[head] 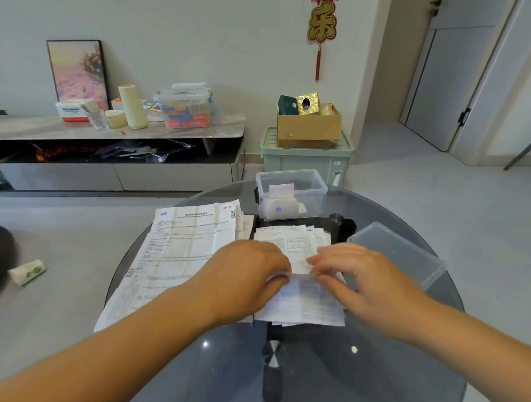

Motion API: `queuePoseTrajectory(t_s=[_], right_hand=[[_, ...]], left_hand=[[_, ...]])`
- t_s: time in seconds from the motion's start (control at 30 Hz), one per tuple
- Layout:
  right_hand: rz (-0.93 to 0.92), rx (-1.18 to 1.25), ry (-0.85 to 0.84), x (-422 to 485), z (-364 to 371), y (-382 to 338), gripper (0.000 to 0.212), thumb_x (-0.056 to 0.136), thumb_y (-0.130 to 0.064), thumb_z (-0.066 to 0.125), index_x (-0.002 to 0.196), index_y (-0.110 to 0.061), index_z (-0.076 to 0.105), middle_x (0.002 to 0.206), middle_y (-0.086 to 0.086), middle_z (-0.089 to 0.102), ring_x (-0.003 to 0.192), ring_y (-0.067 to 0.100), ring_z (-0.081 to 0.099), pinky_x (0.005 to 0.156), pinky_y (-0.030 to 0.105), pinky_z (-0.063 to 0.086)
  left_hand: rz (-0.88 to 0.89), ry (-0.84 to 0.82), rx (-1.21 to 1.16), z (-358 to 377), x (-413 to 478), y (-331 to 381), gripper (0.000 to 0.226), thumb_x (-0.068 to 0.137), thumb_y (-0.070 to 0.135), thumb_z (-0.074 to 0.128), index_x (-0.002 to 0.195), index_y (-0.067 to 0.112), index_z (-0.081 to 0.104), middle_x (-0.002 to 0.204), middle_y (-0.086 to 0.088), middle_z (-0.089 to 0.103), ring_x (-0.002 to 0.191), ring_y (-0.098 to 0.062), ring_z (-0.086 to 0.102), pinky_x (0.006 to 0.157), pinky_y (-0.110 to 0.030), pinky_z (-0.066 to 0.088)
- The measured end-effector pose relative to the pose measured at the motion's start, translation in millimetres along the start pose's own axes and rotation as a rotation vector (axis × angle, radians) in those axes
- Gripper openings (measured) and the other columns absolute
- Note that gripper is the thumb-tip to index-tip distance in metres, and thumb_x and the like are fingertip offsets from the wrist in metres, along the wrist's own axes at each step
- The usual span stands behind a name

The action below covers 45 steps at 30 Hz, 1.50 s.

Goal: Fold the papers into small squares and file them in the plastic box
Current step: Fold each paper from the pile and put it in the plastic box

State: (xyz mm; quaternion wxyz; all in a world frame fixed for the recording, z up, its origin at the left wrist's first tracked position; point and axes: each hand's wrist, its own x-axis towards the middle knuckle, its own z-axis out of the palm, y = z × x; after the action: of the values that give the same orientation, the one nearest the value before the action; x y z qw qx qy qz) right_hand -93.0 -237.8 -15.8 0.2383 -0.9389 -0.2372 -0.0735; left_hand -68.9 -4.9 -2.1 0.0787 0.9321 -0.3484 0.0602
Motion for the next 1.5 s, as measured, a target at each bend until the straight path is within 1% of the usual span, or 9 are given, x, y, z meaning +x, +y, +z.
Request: queuePoseTrajectory(t_s=[0.13, 0.3, 0.5, 0.6, 0.83, 0.93, 1.1, 1.33, 1.5], right_hand=[[0.048, 0.097, 0.036, -34.4, -18.7, -25.4, 0.010, 0.094, -0.035, 0.063, 0.098, -0.036, 0.071, 0.100, -0.026, 0.067, 0.100, -0.002, 0.060, 0.084, 0.015, 0.048], [0.210, 0.303, -0.216, -87.4, -21.6, -57.6, 0.012, 0.101, -0.031, 0.051, 0.090, -0.029, 0.053, 0.076, -0.029, 0.061, 0.054, 0.003, 0.051, 0.051, 0.018, 0.038], [0.374, 0.315, -0.231, -105.7, -1.2, -60.0, 0.010, 0.100, -0.034, 0.055, 0.102, -0.037, 0.045, 0.085, -0.033, 0.058, 0.061, -0.004, 0.054, 0.058, 0.015, 0.045], [0.475, 0.295, -0.170, -101.8, 10.3, -53.0, 0.039, 0.094, -0.038, 0.064, 0.120, -0.050, 0.036, 0.109, -0.028, 0.058, 0.079, -0.010, 0.059, 0.067, 0.013, 0.050], [0.560, 0.072, -0.096, -92.1, 29.7, -45.8, 0.090, 0.078, -0.055, 0.076, 0.141, -0.043, 0.012, 0.102, -0.028, 0.054, 0.102, 0.007, 0.058, 0.094, 0.030, 0.050], [0.550, -0.033, -0.072, -93.0, 39.9, -46.3, 0.086, 0.076, -0.066, 0.069, 0.138, -0.046, 0.013, 0.127, -0.016, 0.051, 0.117, 0.013, 0.048, 0.103, 0.037, 0.037], [0.548, -0.123, -0.159, -96.0, 37.1, -43.7, 0.090, 0.077, -0.075, 0.060, 0.147, -0.047, 0.011, 0.118, -0.011, 0.034, 0.120, 0.014, 0.032, 0.102, 0.033, 0.028], [0.593, -0.023, -0.242, -98.0, 18.8, -29.7, 0.081, 0.078, -0.056, 0.075, 0.143, -0.050, 0.027, 0.122, -0.010, 0.039, 0.128, 0.014, 0.036, 0.105, 0.037, 0.040], [0.375, 0.024, -0.184, -100.8, 21.7, -38.1, 0.048, 0.088, -0.037, 0.072, 0.128, -0.043, 0.046, 0.121, -0.022, 0.033, 0.122, 0.001, 0.029, 0.099, 0.018, 0.035]], left_hand=[[0.038, 0.140, -0.062, -18.7, -35.0, 30.3, 0.023, 0.098, 0.048, 0.044, 0.099, 0.036, 0.064, 0.089, 0.016, 0.066, 0.075, -0.004, 0.061, 0.066, -0.021, 0.051], [-0.005, -0.105, -0.173, -5.4, -83.5, 66.5, 0.021, 0.100, 0.054, 0.040, 0.095, 0.035, 0.044, 0.085, 0.012, 0.057, 0.076, -0.012, 0.053, 0.071, -0.030, 0.045], [-0.144, -0.143, -0.254, 9.0, -88.6, 73.3, 0.017, 0.098, 0.054, 0.047, 0.099, 0.040, 0.038, 0.073, 0.015, 0.051, 0.068, -0.009, 0.051, 0.061, -0.022, 0.037], [-0.300, -0.103, -0.386, 17.1, -77.5, 69.4, 0.024, 0.093, 0.053, 0.060, 0.104, 0.042, 0.041, 0.075, 0.018, 0.053, 0.067, -0.004, 0.056, 0.059, -0.013, 0.040], [-0.370, -0.112, -0.334, 39.2, -70.5, 75.6, 0.073, 0.084, 0.056, 0.070, 0.135, 0.038, 0.021, 0.136, 0.010, 0.050, 0.108, -0.013, 0.061, 0.083, -0.027, 0.055], [-0.361, -0.114, -0.307, 42.8, -69.7, 76.2, 0.078, 0.085, 0.059, 0.067, 0.143, 0.041, 0.018, 0.141, 0.008, 0.043, 0.114, -0.015, 0.058, 0.089, -0.029, 0.054], [-0.374, -0.234, -0.266, 39.5, -70.0, 76.5, 0.067, 0.085, 0.067, 0.063, 0.142, 0.044, 0.035, 0.135, 0.009, 0.035, 0.117, -0.014, 0.053, 0.093, -0.025, 0.049], [-0.430, -0.280, -0.219, 34.7, -70.2, 68.1, 0.079, 0.073, 0.074, 0.069, 0.141, 0.045, 0.040, 0.129, 0.007, 0.037, 0.123, -0.015, 0.044, 0.101, -0.032, 0.049], [-0.480, -0.244, -0.291, 33.5, -68.6, 67.0, 0.085, 0.065, 0.069, 0.080, 0.134, 0.038, 0.042, 0.127, 0.009, 0.038, 0.116, -0.010, 0.041, 0.094, -0.024, 0.047]])
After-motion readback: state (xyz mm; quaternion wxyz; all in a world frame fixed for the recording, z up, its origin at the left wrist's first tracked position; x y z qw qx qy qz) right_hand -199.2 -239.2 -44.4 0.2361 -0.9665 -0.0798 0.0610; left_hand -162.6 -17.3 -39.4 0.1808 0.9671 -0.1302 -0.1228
